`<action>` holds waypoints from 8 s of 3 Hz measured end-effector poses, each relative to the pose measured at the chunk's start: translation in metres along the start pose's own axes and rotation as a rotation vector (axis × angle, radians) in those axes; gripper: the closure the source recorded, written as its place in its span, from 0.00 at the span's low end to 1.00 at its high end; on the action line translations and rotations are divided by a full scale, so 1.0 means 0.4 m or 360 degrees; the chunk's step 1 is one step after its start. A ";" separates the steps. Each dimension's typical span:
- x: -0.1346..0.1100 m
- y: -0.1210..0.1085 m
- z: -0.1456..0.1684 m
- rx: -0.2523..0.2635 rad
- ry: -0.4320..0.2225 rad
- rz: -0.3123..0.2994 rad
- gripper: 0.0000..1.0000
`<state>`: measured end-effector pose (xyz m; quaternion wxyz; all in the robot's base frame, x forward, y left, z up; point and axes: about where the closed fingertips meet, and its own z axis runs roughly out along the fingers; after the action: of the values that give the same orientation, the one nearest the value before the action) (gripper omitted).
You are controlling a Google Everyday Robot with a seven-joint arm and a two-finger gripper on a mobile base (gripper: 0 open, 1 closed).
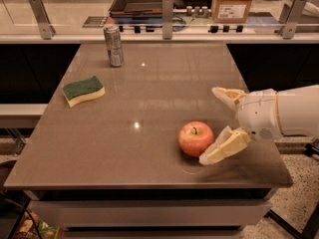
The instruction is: Move apple near redbull can
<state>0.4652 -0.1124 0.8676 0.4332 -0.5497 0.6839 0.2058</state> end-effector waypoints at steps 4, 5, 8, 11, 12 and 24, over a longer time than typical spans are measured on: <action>0.056 0.041 0.054 -0.0129 -0.0052 0.0031 0.17; 0.050 0.042 0.057 -0.0131 -0.0054 0.0024 0.41; 0.037 0.049 0.063 -0.0143 -0.0053 0.0007 1.00; -0.043 -0.103 0.046 -0.0043 -0.0031 0.0077 1.00; -0.091 -0.197 0.043 0.0072 -0.0026 0.0142 1.00; -0.190 -0.610 0.592 0.0348 0.0021 0.0065 1.00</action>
Offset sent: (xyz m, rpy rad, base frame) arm 0.0041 0.0122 -0.0329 0.0732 0.0216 0.0502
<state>0.7806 0.0347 0.8495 0.4818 -0.4866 0.7161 0.1352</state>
